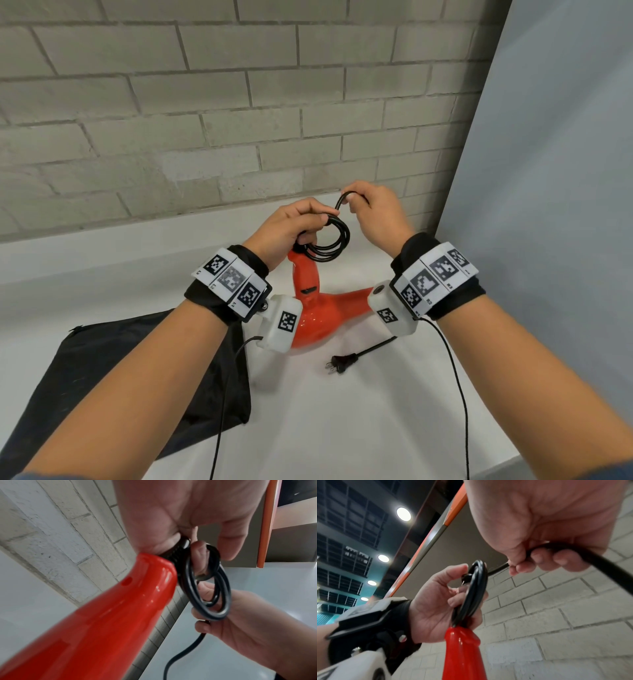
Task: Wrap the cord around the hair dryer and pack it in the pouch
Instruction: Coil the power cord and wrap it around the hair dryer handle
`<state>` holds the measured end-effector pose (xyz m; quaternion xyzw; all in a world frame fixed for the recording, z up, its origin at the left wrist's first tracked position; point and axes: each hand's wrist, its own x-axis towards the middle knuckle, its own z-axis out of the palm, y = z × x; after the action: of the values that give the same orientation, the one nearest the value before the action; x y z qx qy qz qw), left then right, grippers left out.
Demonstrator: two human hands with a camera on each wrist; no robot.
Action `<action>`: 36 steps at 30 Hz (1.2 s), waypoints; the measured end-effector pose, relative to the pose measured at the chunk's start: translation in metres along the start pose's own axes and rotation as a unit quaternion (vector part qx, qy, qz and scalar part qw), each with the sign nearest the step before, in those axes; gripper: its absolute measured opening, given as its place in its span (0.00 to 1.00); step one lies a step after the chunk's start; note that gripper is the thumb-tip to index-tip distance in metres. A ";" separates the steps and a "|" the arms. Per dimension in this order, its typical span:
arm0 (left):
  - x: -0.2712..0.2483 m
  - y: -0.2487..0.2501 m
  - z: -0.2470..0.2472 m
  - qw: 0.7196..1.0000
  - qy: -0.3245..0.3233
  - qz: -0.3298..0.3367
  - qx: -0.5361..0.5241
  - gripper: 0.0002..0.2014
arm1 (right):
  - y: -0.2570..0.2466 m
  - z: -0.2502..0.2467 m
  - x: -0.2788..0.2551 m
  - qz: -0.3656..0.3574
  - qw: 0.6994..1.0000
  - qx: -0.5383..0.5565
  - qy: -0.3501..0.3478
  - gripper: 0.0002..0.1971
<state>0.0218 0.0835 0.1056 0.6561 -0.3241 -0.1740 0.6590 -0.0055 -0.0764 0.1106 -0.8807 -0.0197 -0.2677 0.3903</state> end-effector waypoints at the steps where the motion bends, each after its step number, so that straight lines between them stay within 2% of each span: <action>1: 0.001 -0.001 -0.002 1.000 0.000 0.002 -0.011 0.07 | -0.003 -0.003 -0.001 -0.006 1.000 -0.006 -0.018 0.11; 4: 0.002 -0.005 -0.007 1.000 0.011 0.007 -0.017 0.09 | -0.009 -0.015 -0.006 -0.043 0.988 -0.059 -0.136 0.10; 6: 0.003 -0.004 -0.009 1.000 0.004 -0.001 -0.016 0.08 | -0.010 -0.020 -0.007 -0.051 0.973 -0.138 -0.175 0.10; 9: 0.006 -0.001 -0.008 0.998 -0.039 -0.043 0.006 0.12 | -0.015 -0.023 -0.006 -0.052 0.971 -0.200 -0.121 0.09; 13: 0.008 0.004 -0.005 0.993 -0.098 -0.064 0.032 0.10 | -0.028 -0.022 -0.006 -0.079 0.967 -0.238 -0.053 0.10; 20: 0.005 0.006 -0.003 0.994 -0.090 -0.046 0.041 0.09 | -0.044 -0.013 -0.019 -0.111 0.963 -0.246 0.015 0.10; 25: 0.007 0.002 -0.002 0.996 -0.071 -0.024 0.050 0.09 | -0.050 -0.008 -0.030 -0.117 0.961 -0.251 0.018 0.08; 30: 0.008 -0.001 -0.004 0.996 -0.030 -0.007 0.088 0.10 | -0.055 -0.006 -0.045 -0.104 0.976 -0.193 0.004 0.12; 36: 0.014 -0.007 -0.005 0.997 0.023 0.001 0.079 0.06 | -0.057 0.000 -0.054 -0.035 0.986 -0.161 -0.022 0.13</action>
<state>0.0370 0.0777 0.1018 0.7095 -0.3225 -0.1321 0.6124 -0.0657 -0.0272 0.1228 -0.9366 -0.0160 -0.2614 0.2327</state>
